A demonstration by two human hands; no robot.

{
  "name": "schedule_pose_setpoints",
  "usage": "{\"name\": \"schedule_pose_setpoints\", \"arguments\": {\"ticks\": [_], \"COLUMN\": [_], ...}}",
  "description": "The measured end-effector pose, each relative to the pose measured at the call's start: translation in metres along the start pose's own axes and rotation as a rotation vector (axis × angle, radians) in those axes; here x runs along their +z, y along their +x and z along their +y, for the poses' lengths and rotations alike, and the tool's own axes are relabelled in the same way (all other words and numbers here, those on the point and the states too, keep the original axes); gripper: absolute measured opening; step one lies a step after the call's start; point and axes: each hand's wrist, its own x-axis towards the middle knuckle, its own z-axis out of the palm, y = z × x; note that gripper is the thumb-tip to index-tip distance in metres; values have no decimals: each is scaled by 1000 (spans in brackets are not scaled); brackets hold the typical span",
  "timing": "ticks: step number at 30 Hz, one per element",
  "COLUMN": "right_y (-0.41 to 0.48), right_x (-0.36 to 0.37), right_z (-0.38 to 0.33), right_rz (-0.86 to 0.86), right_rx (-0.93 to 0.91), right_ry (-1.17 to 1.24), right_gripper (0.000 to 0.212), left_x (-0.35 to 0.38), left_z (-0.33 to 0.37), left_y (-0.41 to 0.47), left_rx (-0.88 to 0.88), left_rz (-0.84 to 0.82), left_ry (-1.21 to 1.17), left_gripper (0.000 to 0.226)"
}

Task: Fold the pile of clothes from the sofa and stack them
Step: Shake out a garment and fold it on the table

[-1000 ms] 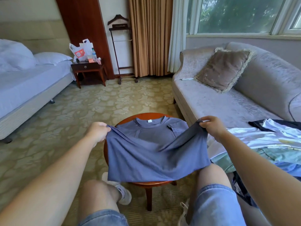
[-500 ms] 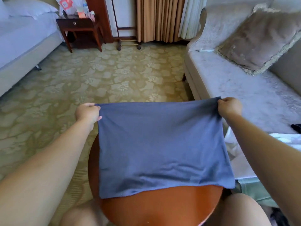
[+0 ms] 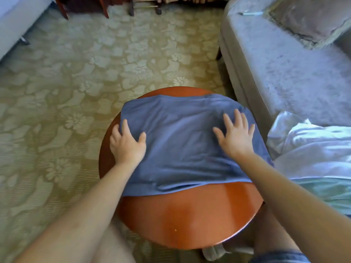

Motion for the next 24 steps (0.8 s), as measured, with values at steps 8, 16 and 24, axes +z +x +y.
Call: {"name": "schedule_pose_setpoints", "arguments": {"ticks": [8,16,24], "right_y": [-53,-61,-61], "right_x": [14,17,21], "right_z": [30,29,5], "right_rz": [-130,-116,-176], "right_rx": [13,19,-60], "right_ry": [-129,-157,-149], "right_gripper": [72,72,69], "left_x": [-32,-38,-55], "left_z": [7,-28,-44], "left_y": [-22,-18,-4], "left_rx": [-280,40,-36], "left_rz": [-243,-333,-386], "left_ry": [-197,-266,-399], "left_gripper": [102,62,48]}}
